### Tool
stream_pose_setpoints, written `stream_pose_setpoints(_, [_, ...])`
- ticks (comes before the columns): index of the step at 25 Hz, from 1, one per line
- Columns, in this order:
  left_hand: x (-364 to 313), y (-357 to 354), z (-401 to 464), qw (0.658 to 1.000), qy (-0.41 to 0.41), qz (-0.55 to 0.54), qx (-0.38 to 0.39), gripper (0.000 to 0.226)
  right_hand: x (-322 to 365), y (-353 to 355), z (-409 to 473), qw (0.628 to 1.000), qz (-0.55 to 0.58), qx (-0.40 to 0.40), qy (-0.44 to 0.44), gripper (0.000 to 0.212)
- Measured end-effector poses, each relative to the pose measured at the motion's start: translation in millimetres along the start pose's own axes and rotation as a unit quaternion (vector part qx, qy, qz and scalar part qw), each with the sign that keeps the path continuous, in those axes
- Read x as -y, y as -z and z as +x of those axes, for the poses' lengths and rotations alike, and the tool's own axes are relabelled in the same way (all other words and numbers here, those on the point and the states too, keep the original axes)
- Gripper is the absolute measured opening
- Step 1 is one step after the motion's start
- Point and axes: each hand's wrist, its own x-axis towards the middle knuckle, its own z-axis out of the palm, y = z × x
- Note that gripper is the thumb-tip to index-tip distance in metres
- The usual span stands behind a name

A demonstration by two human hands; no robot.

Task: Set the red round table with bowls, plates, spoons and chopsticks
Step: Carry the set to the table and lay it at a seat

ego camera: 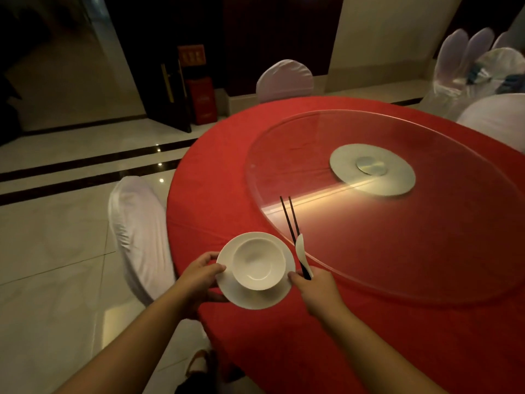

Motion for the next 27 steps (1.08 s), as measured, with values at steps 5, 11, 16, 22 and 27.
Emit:
stream_pose_setpoints(5, [-42, 53, 79, 0.998, -0.001, 0.058, 0.030, 0.029, 25, -62, 57, 0.999, -0.010, -0.028, -0.018, 0.022])
stream_pose_setpoints(11, [-107, 106, 184, 0.975, 0.006, 0.208, 0.083, 0.035, 49, -142, 115, 0.993, -0.006, -0.097, -0.060, 0.024])
stream_pose_setpoints(16, [-146, 120, 259, 0.922, 0.022, 0.363, 0.131, 0.039, 61, -188, 147, 0.986, -0.001, -0.141, -0.089, 0.020])
stream_pose_setpoints(22, [-147, 120, 305, 0.895, 0.039, 0.425, 0.128, 0.038, 56, -216, 180, 0.983, -0.023, -0.153, -0.100, 0.019])
stream_pose_setpoints(27, [-133, 117, 325, 0.894, 0.024, 0.436, 0.098, 0.044, 40, -228, 202, 0.980, -0.038, -0.149, -0.123, 0.022])
